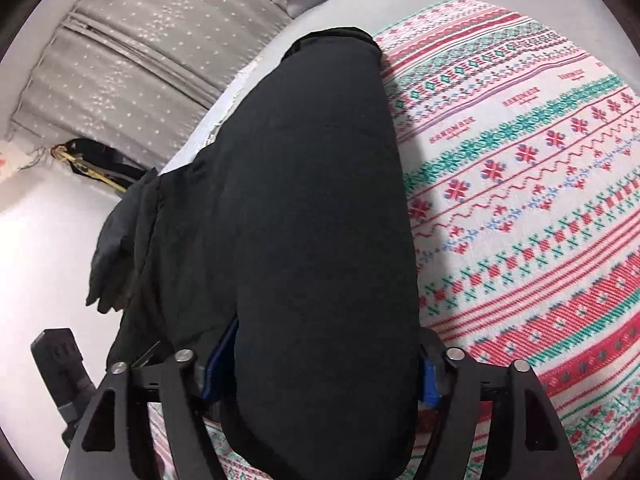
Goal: Fold large clothes
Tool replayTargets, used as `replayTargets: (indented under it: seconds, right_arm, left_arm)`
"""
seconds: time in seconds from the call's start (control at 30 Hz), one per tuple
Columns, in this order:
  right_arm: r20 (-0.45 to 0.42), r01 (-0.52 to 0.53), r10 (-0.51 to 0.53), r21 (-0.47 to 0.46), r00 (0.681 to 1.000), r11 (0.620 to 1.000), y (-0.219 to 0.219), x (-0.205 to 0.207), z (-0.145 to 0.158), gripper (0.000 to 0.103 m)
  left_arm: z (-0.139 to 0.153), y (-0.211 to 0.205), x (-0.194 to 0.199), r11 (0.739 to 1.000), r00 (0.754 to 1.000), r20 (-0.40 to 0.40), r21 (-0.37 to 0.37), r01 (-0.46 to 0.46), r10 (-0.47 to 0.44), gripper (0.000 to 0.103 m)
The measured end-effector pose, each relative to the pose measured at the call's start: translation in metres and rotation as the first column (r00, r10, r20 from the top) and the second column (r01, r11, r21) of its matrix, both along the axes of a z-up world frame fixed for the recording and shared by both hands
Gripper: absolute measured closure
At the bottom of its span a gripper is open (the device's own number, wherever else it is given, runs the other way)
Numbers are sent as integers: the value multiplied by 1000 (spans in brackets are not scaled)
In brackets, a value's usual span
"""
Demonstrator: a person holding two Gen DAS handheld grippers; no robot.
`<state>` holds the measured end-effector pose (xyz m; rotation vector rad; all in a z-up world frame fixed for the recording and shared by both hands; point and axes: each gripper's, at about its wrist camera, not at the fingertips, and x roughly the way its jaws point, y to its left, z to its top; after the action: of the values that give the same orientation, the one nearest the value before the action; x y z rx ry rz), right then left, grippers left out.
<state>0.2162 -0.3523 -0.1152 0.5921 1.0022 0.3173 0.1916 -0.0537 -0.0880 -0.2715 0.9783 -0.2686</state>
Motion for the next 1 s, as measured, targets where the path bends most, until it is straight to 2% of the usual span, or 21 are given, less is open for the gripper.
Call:
replayTargets:
  seconds: [0.1,0.2,0.27,0.3,0.37,0.4,0.43,0.5,0.6,0.67,0.73,0.93,1.0]
  right_arm:
    - [14,10,-9,-66,1000,998,4,-8,11,23]
    - [44,53,-47,-142,998,988,10,-20,25,22]
    - [108,96,-72,-242,992,965,15,-33,43,22]
    - [134,107,-71,-281,988,954,16,-37,49,22]
    - [221,118,-31,-394,975,911,28,-57,68,22]
    - [258,116,1,-440,966,890,33,-67,76,22]
    - [281,112,27,-466,959,878,40,-74,83,22]
    - [315,99,68,-484,947,870,51,-89,92,22]
    - [371,93,106,-480,923,873,70,-111,108,20]
    - [390,97,109,-471,914,877,77,-119,111,17]
    - [401,91,113,-457,909,885,83,-130,115,16]
    - [456,132,83,-419,886,898,94,-163,130,14]
    - [473,148,62,-394,879,907,94,-177,137,9]
  left_arm:
    - [2,10,-6,1000,1000,-25,-29,-8,8,30]
    - [15,17,-20,999,999,-25,1,-35,35,30]
    - [26,19,-27,997,999,6,56,-50,50,30]
    - [34,16,-36,992,998,44,115,-57,52,30]
    - [43,9,-45,976,995,89,205,-71,54,25]
    - [48,4,-54,960,991,117,265,-88,59,25]
    - [51,5,-55,953,990,130,288,-96,60,25]
    - [57,-2,-72,940,987,153,325,-102,54,25]
    - [67,-4,-90,941,984,168,319,-112,60,24]
    - [75,-6,-104,939,978,200,319,-130,67,14]
    - [85,-8,-120,935,967,247,322,-150,70,10]
    - [102,-14,-144,929,945,321,325,-177,67,10]
    - [106,-12,-153,932,935,345,307,-191,78,10]
